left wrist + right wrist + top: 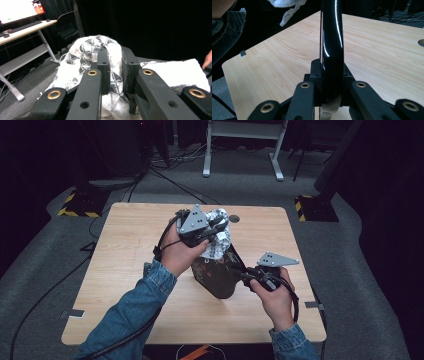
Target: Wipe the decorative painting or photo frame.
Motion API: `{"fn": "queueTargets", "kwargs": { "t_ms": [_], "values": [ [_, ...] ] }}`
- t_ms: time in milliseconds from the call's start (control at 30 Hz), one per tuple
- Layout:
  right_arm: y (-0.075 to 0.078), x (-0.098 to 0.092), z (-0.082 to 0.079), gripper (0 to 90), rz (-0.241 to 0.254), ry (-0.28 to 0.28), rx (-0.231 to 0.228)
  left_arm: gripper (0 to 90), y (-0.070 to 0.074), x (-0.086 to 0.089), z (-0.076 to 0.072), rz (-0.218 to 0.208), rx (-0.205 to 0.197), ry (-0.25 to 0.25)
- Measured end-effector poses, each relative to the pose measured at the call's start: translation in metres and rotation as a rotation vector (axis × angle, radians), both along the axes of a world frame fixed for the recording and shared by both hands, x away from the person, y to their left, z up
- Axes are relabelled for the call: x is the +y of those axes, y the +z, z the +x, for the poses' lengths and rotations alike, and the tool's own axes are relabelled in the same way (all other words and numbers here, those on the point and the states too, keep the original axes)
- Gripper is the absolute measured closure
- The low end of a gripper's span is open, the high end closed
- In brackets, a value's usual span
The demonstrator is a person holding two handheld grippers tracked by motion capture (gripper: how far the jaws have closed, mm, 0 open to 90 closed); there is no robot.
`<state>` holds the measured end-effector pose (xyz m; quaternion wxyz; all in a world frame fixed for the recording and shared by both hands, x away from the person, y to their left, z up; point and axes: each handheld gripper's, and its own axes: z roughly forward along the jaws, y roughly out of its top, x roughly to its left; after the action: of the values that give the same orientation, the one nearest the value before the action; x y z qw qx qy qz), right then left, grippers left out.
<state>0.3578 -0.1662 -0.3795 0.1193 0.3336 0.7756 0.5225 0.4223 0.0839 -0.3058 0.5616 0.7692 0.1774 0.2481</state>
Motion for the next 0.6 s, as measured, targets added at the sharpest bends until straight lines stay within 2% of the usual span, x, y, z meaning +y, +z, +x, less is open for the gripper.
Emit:
{"fn": "queueTargets", "kwargs": {
  "t_ms": [600],
  "values": [
    [0.0, -0.001, 0.0, 80.0, -0.004, 0.0, 0.0, 80.1, -0.01, 0.016, 0.008, -0.019, 0.0, 0.081]
  ]
}}
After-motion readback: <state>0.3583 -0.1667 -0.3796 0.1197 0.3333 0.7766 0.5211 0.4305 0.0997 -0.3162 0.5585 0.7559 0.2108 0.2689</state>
